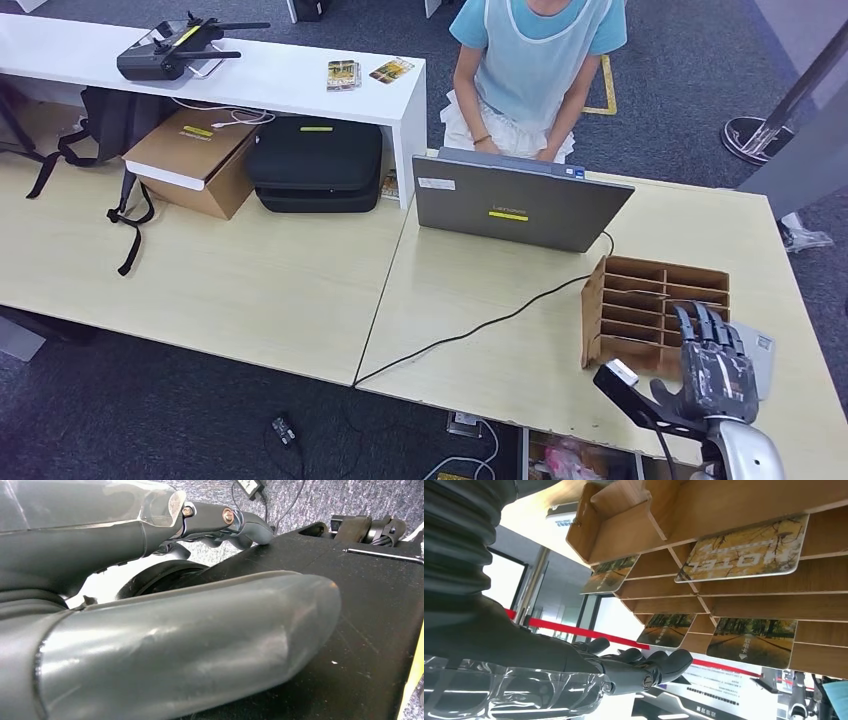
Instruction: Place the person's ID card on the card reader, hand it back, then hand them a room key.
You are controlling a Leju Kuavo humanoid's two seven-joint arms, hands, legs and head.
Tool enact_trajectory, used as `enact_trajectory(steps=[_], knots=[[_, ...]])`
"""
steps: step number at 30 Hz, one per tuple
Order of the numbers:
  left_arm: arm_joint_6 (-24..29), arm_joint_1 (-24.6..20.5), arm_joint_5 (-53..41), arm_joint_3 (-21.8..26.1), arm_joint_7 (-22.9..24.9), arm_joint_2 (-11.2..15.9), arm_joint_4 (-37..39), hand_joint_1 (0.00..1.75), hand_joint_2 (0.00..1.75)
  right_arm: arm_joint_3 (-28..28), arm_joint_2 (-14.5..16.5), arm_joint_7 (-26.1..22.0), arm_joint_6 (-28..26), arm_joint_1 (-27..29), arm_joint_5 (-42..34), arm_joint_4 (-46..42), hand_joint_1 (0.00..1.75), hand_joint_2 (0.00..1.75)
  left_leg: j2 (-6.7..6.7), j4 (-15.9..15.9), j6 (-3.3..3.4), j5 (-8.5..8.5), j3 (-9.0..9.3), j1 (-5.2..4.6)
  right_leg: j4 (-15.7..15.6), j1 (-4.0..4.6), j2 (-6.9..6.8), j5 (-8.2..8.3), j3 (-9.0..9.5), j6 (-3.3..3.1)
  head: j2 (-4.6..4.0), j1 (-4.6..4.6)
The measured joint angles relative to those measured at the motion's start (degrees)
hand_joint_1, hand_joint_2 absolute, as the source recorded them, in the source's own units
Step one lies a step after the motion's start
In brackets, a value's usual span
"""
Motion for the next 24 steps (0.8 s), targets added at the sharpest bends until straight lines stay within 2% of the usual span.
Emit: enact_trajectory(steps=[9, 24], knots=[[0.0, 0.0, -0.1, 0.1, 0.0, 0.0, 0.0, 0.0, 0.0, 0.1, -0.1, 0.1, 0.2, -2.0, -0.3, 1.9, 0.0, 1.75, 0.0, 0.0, 0.0, 0.0, 0.0, 0.0, 0.0, 0.0, 0.0, 0.0, 0.0, 0.0, 0.0, 0.0], [0.0, 0.1, 0.3, 0.9, 0.0, 0.0, 0.0, 0.0, 0.0, -0.1, -0.3, 1.2, 0.2, -1.8, -0.1, 2.9, 0.0, 1.75, 0.01, 0.0, 0.0, 0.0, 0.01, 0.0, 0.0, 0.0, 0.01, 0.0, -0.01, 0.0, 0.0, 0.0]])
